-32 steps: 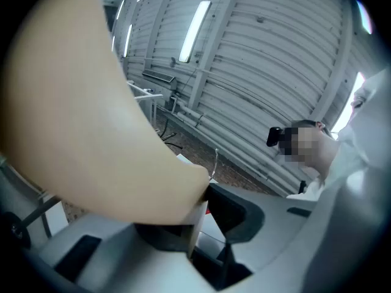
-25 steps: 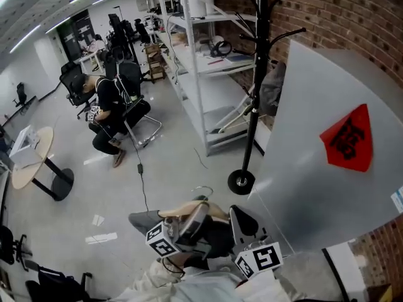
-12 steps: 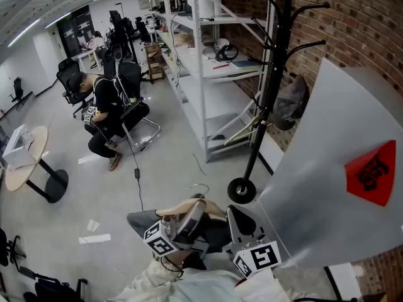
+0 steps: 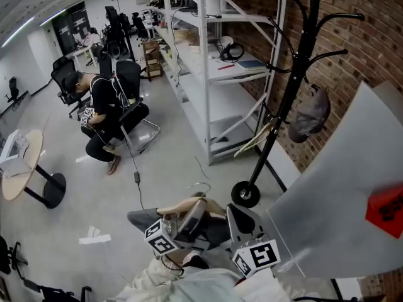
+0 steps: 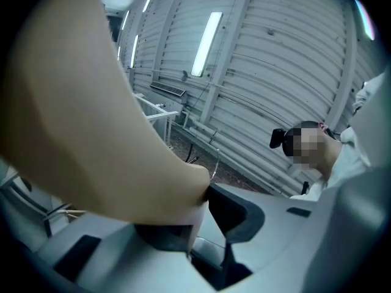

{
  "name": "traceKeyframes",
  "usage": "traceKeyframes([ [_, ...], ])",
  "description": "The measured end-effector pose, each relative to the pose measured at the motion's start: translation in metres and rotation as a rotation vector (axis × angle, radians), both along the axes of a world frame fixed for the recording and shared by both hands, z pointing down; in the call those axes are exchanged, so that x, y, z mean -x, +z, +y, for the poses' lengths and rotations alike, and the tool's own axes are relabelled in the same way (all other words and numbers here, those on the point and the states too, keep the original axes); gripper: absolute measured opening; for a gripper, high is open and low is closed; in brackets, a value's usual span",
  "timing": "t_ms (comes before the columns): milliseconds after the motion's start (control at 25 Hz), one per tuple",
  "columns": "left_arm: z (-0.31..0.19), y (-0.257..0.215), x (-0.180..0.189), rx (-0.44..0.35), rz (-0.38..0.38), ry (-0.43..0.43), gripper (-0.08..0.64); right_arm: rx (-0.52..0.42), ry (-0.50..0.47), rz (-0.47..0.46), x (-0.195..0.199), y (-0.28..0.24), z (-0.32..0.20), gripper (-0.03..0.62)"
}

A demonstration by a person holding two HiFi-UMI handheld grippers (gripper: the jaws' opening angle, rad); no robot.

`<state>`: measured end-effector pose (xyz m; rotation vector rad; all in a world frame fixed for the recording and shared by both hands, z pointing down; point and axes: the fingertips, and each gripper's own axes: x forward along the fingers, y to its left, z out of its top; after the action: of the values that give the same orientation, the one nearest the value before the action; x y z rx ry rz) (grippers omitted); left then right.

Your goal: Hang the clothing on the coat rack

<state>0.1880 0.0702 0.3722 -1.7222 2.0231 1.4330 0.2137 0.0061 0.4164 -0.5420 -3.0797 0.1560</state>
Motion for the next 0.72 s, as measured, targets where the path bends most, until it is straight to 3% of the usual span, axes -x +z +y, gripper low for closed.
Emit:
traceKeyframes([
  [720, 0.076, -0.002, 0.149, -0.010, -0.001, 0.044, 0.107, 0.003, 0.047, 0.005, 0.148, 0.001, 0.077, 0.023],
])
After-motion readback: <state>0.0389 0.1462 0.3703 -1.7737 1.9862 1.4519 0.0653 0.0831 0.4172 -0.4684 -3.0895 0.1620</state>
